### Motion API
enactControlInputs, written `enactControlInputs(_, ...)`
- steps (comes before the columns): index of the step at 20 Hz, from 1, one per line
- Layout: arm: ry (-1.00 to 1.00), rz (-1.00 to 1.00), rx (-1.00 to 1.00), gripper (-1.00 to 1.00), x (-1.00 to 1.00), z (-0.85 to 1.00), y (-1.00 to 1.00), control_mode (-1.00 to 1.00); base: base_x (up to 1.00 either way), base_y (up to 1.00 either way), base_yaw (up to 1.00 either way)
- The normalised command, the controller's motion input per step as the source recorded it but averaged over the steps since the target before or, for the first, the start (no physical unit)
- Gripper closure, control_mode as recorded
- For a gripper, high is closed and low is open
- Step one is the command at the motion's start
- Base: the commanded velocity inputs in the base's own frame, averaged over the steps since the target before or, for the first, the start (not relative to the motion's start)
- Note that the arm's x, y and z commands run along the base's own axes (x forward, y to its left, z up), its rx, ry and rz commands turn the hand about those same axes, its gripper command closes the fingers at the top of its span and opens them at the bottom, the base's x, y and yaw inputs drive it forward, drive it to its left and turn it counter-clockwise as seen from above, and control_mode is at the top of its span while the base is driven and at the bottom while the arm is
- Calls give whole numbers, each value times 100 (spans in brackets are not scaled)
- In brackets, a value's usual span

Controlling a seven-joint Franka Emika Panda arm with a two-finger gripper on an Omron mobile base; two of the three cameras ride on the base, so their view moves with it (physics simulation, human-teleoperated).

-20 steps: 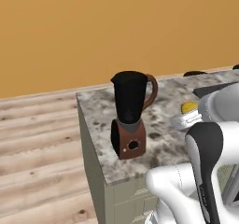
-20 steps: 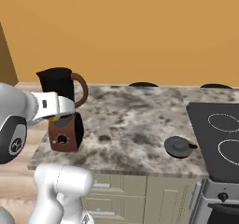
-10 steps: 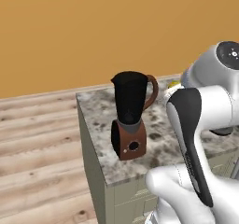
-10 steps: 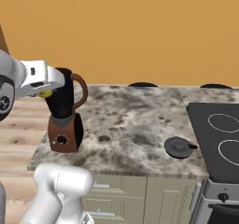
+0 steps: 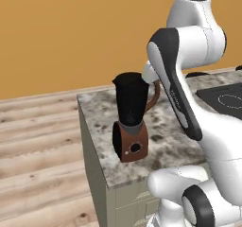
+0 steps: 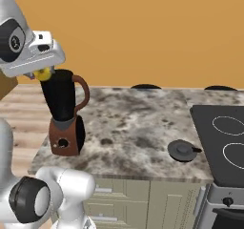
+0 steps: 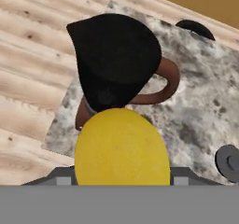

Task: Grab the lemons from the fridge, place them in the blender, close the lid, and turn on the blender to create a marinade.

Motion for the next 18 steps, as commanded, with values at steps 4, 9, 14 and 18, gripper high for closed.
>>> enactControlInputs(4,0,1,0,100,99,-28,58,-100,0,0,0)
enactControlInputs(9,6,0,0,100,100,-46,70,-100,0,0,0)
enactControlInputs(14,14,1,0,100,90,-66,17,-100,0,0,0)
enactControlInputs(18,9,4,0,100,74,-43,-7,-100,0,0,0)
